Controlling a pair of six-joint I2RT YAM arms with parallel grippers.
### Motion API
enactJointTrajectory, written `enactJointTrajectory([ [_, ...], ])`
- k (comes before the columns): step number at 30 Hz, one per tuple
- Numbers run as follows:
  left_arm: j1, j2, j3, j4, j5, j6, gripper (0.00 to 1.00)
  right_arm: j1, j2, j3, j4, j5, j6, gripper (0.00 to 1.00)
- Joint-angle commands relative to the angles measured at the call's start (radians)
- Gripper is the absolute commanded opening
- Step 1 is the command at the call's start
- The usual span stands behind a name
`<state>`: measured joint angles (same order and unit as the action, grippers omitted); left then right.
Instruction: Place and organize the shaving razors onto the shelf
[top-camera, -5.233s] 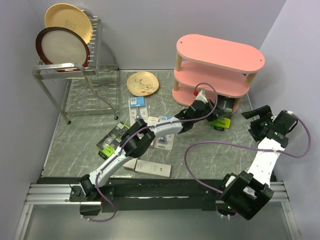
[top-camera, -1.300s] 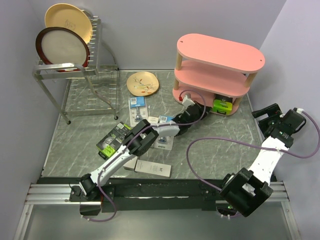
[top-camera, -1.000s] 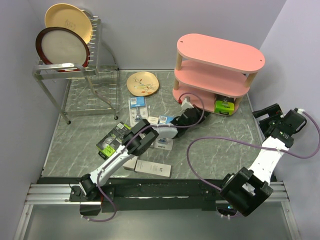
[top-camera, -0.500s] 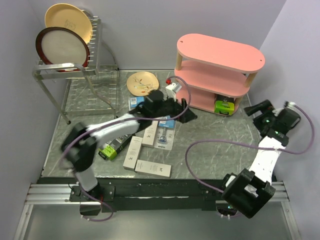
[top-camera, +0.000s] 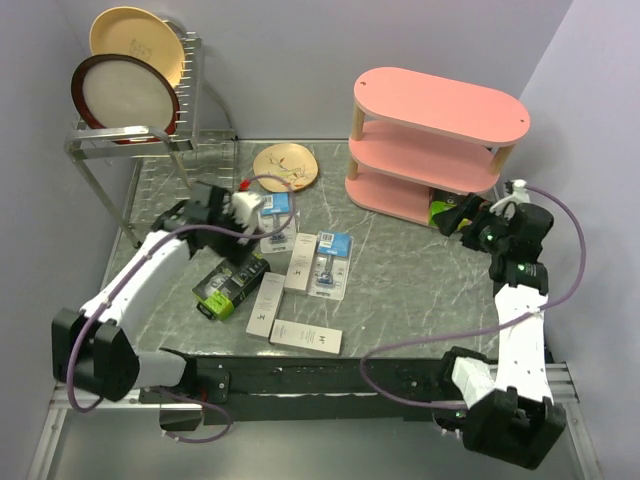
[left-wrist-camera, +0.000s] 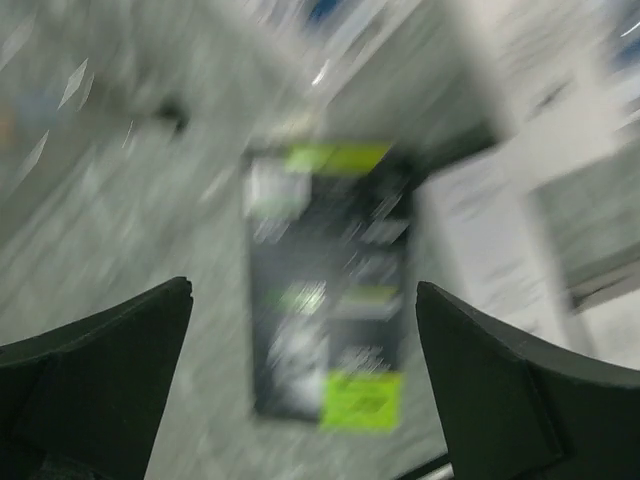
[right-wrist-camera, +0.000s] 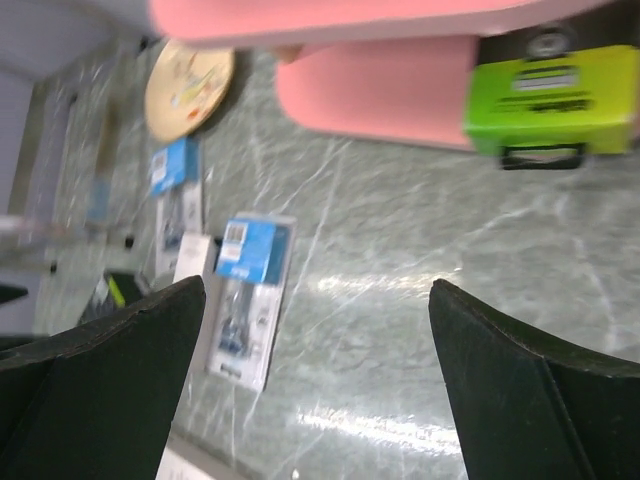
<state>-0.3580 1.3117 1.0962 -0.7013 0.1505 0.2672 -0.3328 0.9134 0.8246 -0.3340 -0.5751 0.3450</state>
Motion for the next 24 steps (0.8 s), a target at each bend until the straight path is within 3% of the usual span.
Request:
enactJointTrajectory([
  [1,0.135,-0.149,-0.077,-0.153,-0.091,0.246,0.99,0.145,-0.087,-0.012,-0.023,0.004,-0.049,1.0],
  [6,0.311,-0.143,-0.173,-0.086,-0.066,0.332,0.99,0.222,-0.119,-0.045,-0.037,-0.025,-0.014,1.0],
  [12,0.458,0.062,-0.102,-0.066,-0.016,0.31,0.99,0.36,-0.111,-0.03,-0.074,-0.015,-0.086,1.0],
  [20,0.484,0.11,-0.172,-0.041,0.262,0.333,0.99,0.61,0.011,0.021,-0.001,-0.039,-0.046,1.0],
  [24,0.432,0.147,-0.196,-0.058,0.274,0.342,0.99,0.711,0.073,0.024,0.053,-0.035,-0.026,1.0],
])
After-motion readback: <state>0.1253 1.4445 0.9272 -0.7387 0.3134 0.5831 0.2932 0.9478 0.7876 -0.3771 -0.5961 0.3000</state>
